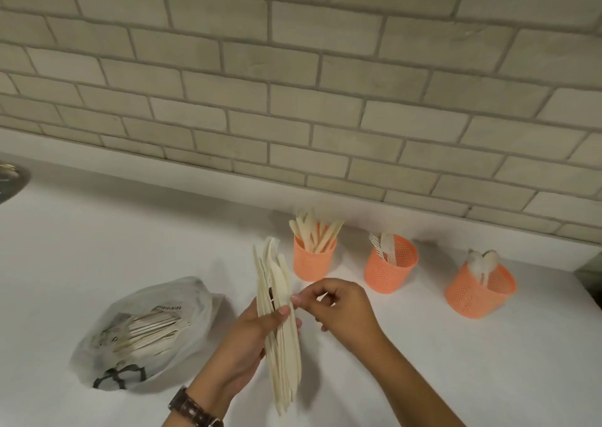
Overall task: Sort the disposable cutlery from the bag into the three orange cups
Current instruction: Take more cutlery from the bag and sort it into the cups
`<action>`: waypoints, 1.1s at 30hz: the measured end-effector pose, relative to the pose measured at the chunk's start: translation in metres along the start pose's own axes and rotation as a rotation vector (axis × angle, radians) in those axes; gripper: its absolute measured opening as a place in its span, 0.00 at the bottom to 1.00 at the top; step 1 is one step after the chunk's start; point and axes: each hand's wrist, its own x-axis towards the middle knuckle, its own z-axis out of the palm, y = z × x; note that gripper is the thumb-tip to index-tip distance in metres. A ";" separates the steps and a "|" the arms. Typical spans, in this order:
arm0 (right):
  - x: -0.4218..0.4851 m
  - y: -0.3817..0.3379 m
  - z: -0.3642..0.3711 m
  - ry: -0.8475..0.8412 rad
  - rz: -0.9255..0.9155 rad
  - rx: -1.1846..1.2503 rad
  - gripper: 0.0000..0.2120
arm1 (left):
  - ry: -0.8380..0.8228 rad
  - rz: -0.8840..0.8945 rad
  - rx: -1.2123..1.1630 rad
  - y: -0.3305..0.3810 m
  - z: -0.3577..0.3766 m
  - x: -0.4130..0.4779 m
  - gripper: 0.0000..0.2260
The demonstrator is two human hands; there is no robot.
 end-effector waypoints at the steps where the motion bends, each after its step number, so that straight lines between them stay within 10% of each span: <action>1: -0.007 0.002 0.000 -0.004 0.040 0.021 0.06 | -0.024 -0.006 0.030 0.000 0.005 0.000 0.11; 15: -0.029 0.006 -0.038 0.061 0.332 0.318 0.10 | -0.251 -0.057 0.180 -0.007 0.048 0.001 0.12; 33: -0.023 0.010 -0.032 0.092 0.346 0.445 0.09 | -0.071 -0.050 0.172 -0.018 0.032 0.014 0.11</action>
